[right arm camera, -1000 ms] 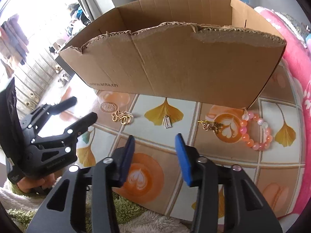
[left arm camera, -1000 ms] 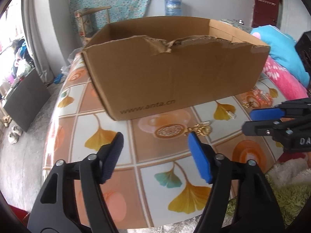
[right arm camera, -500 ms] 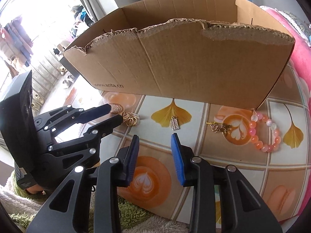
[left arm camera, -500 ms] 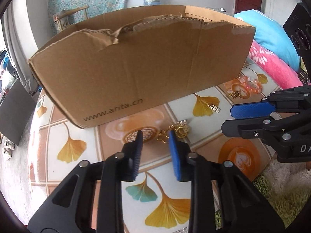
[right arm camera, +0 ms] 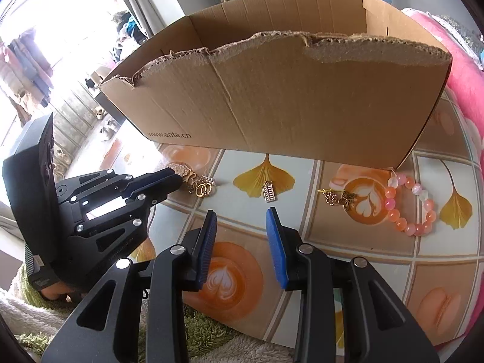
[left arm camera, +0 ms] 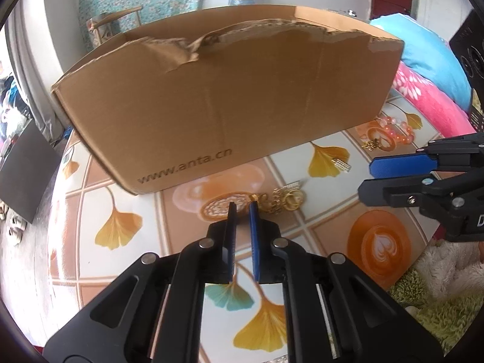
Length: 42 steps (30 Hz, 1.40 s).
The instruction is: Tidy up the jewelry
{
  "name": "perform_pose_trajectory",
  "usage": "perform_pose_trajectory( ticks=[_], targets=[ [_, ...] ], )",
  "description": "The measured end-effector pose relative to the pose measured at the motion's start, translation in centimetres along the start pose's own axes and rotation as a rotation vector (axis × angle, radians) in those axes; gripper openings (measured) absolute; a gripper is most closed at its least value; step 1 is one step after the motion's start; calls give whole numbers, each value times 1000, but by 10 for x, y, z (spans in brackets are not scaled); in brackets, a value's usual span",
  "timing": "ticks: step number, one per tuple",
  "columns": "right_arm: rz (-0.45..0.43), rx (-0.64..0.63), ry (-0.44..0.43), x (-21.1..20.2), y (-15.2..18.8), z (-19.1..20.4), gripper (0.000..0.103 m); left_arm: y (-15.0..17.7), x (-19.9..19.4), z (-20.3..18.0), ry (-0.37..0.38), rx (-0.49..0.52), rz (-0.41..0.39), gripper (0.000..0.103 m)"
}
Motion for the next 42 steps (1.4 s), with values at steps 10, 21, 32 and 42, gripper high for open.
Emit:
perform_pose_trajectory(
  ticks=[10,21,32,42],
  targets=[
    [-5,-42,-12,1,-10,8,34,1,-5,20,51,-91,-8,8],
    [-9,-113,-5,8,-22,25,34,-14,13,13,65,-83,-5,21],
    [6,-118,0,14,-24,19,34,-5,9,25,-16,-78,22,21],
    [35,-250,58,36,-30,42,34,1,6,32,-34,-94,19,21]
  ],
)
Point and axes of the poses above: each gripper's, at about its wrist camera, not at the fingertips, and x roughly the way its jaws point, z to its left, y to its underside, the point moved 2 cm from there along x, roughly the way its jaws point, and after that the axes turned 7 degrees about -y, right-handed, at the moved point
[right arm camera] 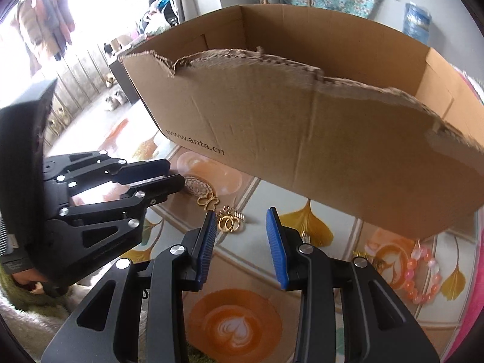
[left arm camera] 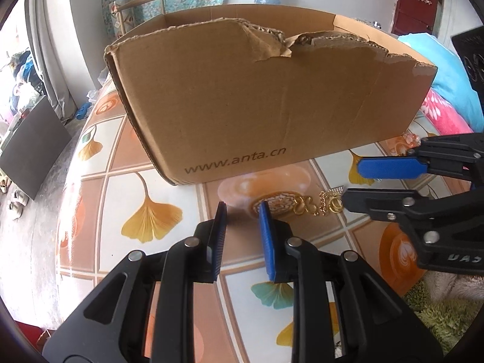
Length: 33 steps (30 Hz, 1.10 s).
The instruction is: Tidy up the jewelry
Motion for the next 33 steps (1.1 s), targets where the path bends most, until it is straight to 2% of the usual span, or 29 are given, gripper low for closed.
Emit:
perform_pose_trajectory(
  ticks=[4,10,16,19,22,29,33],
  targets=[
    [36,-69,66,9,1,8,28,1,0,0,2,0,-3,21],
    [76,-114,98,8,6,15,19,2,0,1,11,4,-9,21],
    [140,-78,57,3,14,14,19,6,-2,7,30,8,-18,22],
    [135,-29,12,-5,16,11,19,7,-3,7,45,16,-22,27],
    [95,29,-20,-19,15,0,20,9,-3,5,34,38,-25,37],
    [92,152,43,-40,35,-38,20,8,-2,8,27,18,-16,55],
    [54,223,64,-49,39,-58,20,7,0,8,10,5,-3,66]
  ],
)
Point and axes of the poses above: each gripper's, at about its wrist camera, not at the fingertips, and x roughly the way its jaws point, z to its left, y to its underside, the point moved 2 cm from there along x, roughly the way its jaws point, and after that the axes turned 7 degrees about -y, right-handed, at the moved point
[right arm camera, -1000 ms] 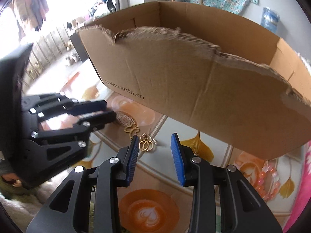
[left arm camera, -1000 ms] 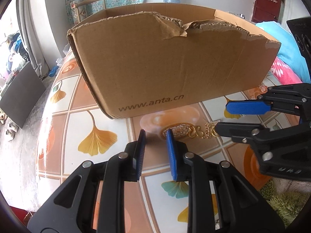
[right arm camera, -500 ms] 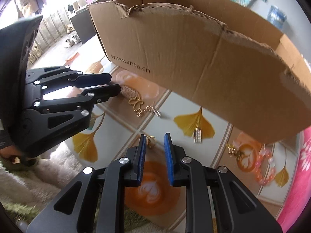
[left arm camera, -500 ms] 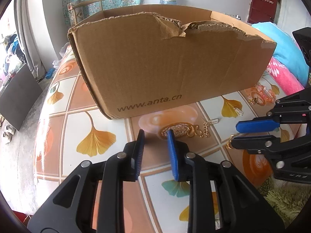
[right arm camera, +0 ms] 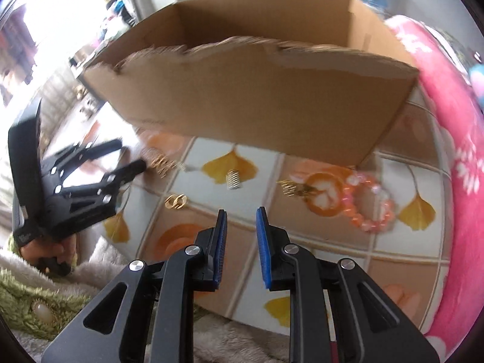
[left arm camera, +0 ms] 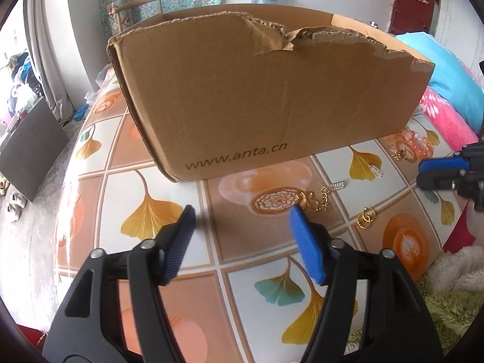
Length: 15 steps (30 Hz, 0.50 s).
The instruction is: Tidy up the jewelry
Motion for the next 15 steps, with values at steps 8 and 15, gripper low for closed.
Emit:
perform_pose_trajectory(
  ticks=[8,15],
  targets=[
    [-62,56,4,1,-3,-30,20,2,2,4,-42,-44,36,82],
    [-89,6,67,8,-19,-35,20,1,3,1,-61,-70,49,85]
  ],
)
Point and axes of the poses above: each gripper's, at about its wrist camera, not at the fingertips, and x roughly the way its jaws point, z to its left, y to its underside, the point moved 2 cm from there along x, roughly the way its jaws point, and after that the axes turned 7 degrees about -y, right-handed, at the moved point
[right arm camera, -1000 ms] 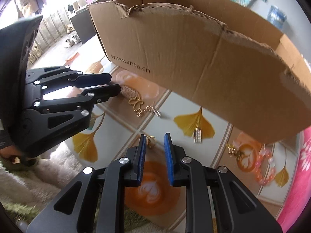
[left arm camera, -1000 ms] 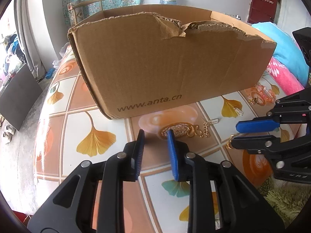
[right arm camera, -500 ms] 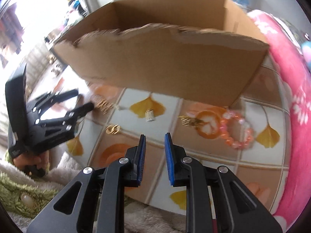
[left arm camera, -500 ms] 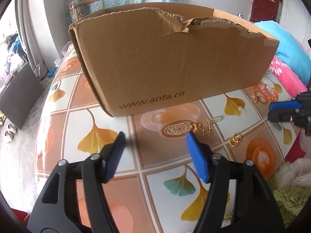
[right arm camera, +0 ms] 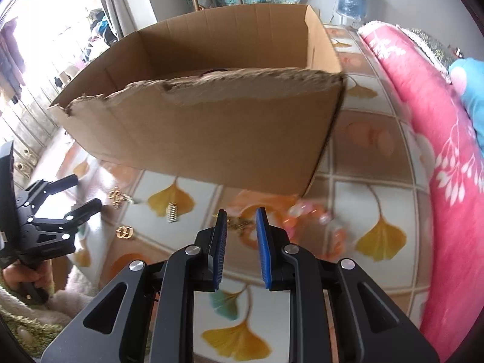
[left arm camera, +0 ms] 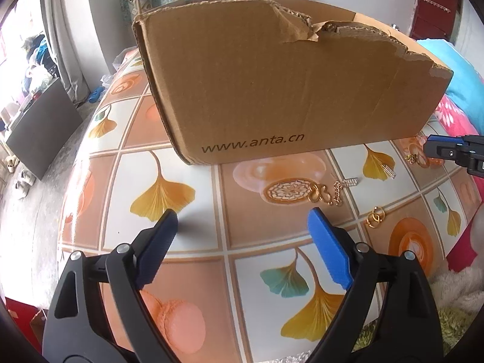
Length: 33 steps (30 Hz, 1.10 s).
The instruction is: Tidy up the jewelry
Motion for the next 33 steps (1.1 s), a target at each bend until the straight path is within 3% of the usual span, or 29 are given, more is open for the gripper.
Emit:
perform_pose_trajectory(
  ticks=[7,14,19,33],
  targets=[
    [61,-84,17,14,6,-2,20,-4,2,-6,-19,-20,8,87],
    [41,-120,14,19,7,5,20,-7,2,-13,-26,-28,12,87],
    [45,-111,11,21,5,11,14,-9,5,-11,-19,-21,-2,87],
    [64,-65,19,19,7,16,14,-7,6,-9,-7,-12,-13,87]
  ],
)
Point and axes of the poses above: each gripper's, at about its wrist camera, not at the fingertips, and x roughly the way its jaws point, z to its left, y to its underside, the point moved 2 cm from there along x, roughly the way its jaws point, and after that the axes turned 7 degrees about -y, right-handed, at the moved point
